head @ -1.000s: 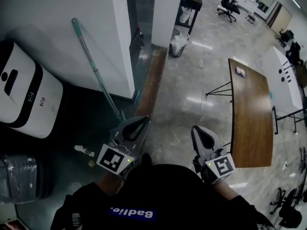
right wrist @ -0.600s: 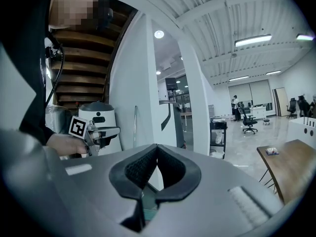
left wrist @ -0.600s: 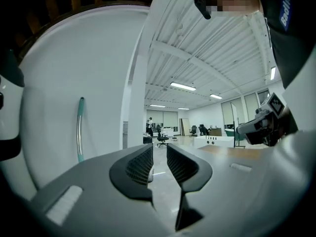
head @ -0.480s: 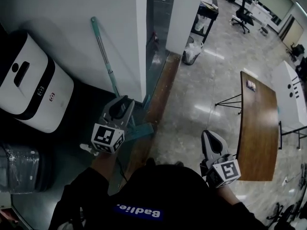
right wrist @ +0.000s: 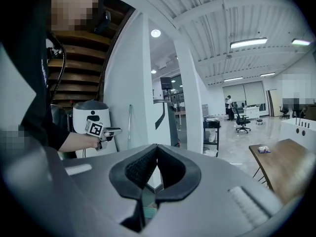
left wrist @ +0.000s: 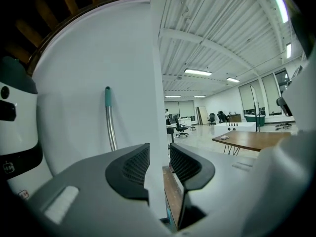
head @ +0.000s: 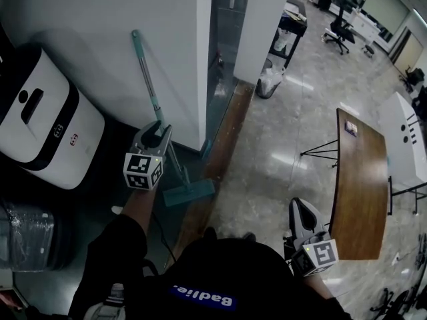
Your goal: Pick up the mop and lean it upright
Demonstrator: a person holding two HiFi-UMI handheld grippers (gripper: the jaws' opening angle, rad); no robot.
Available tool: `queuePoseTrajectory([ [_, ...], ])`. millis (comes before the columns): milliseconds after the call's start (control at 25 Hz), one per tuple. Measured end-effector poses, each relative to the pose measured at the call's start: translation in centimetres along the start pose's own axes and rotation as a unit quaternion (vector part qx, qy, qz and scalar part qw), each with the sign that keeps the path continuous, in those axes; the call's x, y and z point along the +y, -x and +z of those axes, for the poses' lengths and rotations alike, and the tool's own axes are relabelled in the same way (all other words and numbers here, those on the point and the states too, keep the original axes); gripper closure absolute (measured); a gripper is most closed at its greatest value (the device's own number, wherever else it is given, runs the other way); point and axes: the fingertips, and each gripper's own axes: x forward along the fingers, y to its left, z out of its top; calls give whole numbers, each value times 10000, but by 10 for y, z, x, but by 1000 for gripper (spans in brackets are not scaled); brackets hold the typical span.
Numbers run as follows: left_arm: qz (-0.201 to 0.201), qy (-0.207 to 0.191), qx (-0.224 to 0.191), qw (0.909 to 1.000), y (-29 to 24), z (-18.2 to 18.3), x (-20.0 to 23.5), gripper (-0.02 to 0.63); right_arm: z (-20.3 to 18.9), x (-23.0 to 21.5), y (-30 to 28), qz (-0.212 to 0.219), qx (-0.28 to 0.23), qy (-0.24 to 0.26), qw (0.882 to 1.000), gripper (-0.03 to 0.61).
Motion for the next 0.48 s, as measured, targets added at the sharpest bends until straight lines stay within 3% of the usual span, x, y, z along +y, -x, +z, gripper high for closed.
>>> queuePoseTrajectory([
  [480,463,23,348,9983,-52,-30,76,453,-8,-11,17,-508,193,-11,9985,571],
])
